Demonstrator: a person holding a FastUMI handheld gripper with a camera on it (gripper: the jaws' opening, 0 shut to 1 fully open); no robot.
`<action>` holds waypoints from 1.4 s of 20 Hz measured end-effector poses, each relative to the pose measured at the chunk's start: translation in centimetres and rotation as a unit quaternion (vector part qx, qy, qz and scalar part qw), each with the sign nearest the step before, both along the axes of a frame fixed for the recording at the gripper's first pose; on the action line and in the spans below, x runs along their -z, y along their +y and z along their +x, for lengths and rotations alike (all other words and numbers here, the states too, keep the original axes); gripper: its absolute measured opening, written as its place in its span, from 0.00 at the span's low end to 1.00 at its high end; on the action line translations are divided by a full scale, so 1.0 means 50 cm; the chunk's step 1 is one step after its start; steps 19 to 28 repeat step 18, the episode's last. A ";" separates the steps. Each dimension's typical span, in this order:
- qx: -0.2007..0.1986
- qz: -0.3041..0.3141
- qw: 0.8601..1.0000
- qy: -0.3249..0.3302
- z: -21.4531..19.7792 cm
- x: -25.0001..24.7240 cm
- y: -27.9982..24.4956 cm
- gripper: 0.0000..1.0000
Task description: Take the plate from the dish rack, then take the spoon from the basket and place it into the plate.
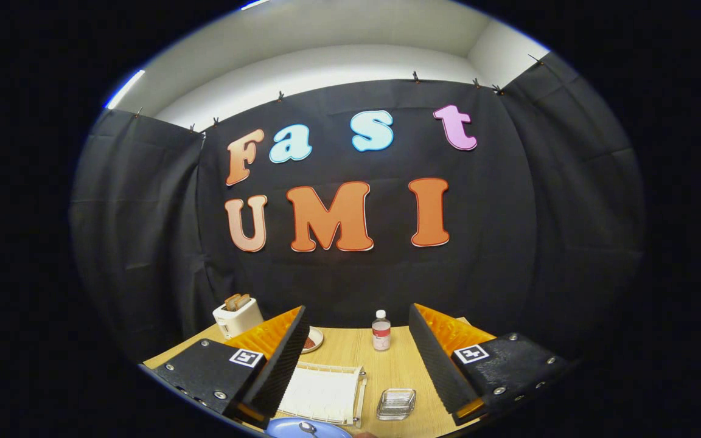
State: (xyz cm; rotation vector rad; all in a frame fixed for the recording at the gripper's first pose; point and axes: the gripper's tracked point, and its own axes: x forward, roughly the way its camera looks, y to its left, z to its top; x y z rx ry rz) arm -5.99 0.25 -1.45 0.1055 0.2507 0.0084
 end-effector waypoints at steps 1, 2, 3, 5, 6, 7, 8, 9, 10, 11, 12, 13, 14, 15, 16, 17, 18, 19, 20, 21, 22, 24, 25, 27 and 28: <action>0.002 -0.004 1.000 -0.002 0.002 -0.001 -0.002 0.98; 0.000 -0.003 1.000 -0.002 0.003 0.000 0.001 0.98; -0.005 -0.003 1.000 0.002 0.000 0.002 0.007 0.98; -0.007 -0.009 1.000 0.001 0.001 0.003 0.006 0.98; -0.007 -0.012 1.000 0.001 0.002 0.006 0.005 0.98; -0.010 -0.012 1.000 0.000 0.003 0.005 0.009 0.98; -0.012 -0.013 1.000 0.001 0.001 0.006 0.010 0.98; -0.012 -0.014 1.000 -0.001 0.002 0.005 0.010 0.98; -0.010 -0.016 1.000 -0.003 0.004 0.004 0.006 0.98; -0.009 -0.015 1.000 -0.007 0.004 0.003 0.004 0.98; -0.008 -0.015 1.000 -0.009 0.005 0.002 0.003 0.98; -0.008 -0.016 1.000 -0.010 0.004 0.002 0.001 0.98; -0.008 -0.018 1.000 -0.011 0.004 0.003 0.000 0.98; -0.006 -0.021 1.000 -0.013 0.004 0.003 -0.006 0.98; -0.004 -0.022 1.000 -0.017 0.005 -0.001 -0.006 0.98; -0.002 -0.022 1.000 -0.020 0.008 -0.001 -0.008 0.98; -0.005 -0.022 1.000 -0.022 0.008 0.000 -0.005 0.98; -0.005 -0.022 1.000 -0.022 0.008 0.000 -0.005 0.98; -0.005 -0.022 1.000 -0.022 0.008 0.000 -0.005 0.98; -0.005 -0.022 1.000 -0.022 0.008 0.000 -0.005 0.98; -0.005 -0.022 1.000 -0.022 0.008 0.000 -0.005 0.98; -0.005 -0.022 1.000 -0.022 0.008 0.000 -0.005 0.98; -0.005 -0.022 1.000 -0.022 0.008 0.000 -0.005 0.98; -0.005 -0.022 1.000 -0.022 0.008 0.000 -0.005 0.98; -0.005 -0.022 1.000 -0.022 0.008 0.000 -0.005 0.98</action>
